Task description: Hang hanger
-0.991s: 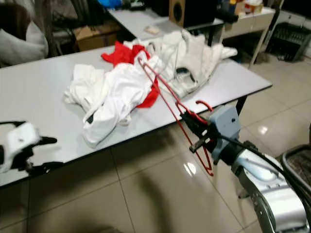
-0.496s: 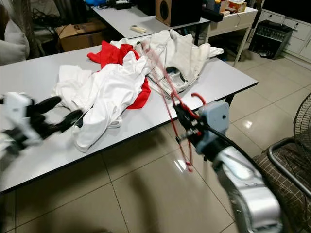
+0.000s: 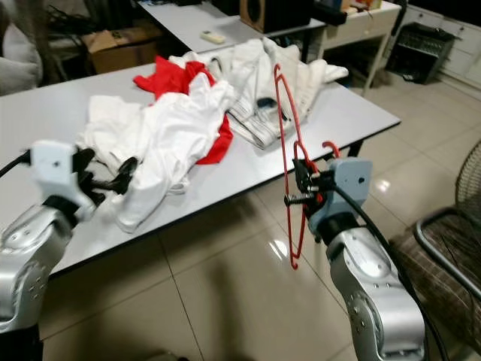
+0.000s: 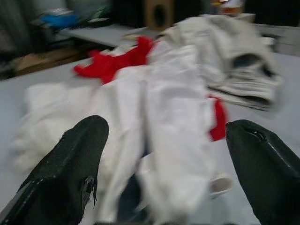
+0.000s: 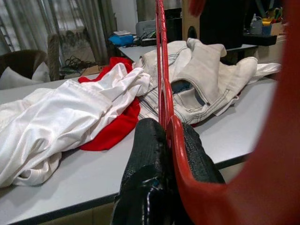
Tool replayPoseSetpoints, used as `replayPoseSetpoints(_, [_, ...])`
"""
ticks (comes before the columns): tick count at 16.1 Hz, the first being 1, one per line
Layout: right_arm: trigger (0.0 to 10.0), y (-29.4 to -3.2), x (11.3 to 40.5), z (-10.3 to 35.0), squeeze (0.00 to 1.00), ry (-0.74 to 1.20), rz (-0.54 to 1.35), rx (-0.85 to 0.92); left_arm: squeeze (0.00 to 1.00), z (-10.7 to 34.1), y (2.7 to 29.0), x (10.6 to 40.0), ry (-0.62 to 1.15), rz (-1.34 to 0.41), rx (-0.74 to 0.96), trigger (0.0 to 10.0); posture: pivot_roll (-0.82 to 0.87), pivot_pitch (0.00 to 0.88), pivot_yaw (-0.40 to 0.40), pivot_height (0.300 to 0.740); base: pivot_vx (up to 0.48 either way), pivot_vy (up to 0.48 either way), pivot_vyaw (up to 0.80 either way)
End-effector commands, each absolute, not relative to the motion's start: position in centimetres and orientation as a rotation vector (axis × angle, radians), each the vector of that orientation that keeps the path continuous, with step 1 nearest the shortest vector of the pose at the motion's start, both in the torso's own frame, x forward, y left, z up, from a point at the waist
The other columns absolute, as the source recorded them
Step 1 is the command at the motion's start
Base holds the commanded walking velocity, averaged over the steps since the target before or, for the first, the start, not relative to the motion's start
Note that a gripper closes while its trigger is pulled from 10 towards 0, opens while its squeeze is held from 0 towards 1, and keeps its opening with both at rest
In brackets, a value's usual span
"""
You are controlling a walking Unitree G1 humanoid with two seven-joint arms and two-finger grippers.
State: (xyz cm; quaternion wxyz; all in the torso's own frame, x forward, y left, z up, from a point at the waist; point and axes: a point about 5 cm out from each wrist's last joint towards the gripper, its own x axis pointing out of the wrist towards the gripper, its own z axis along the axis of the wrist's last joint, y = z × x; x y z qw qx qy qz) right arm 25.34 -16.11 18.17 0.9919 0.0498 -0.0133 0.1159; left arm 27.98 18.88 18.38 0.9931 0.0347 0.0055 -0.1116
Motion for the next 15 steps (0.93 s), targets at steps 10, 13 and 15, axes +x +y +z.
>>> replayPoseSetpoints(10, [10.0, -15.0, 25.3, 17.4, 0.0, -0.065, 0.177, 0.165, 0.0, 18.6, 17.3, 28.7, -0.024, -0.215, 0.129, 10.0, -0.09, 0.026, 0.073, 0.74, 0.0, 0.206, 0.0])
replayPoseSetpoints(13, [10.0, -14.3, 25.8, 17.3, 0.0, -0.071, 0.208, 0.147, 0.0, 18.2, 17.1, 28.4, 0.005, -0.215, 0.152, 10.0, -0.05, 0.027, 0.113, 0.74, 0.0, 0.454, 0.0])
replayPoseSetpoints(15, [10.0, -14.0, 26.0, 17.4, 0.0, -0.078, 0.232, 0.139, 0.0, 18.3, 16.7, 28.0, 0.021, -0.232, 0.157, 10.0, -0.01, 0.03, 0.127, 0.74, 0.0, 0.456, 0.0])
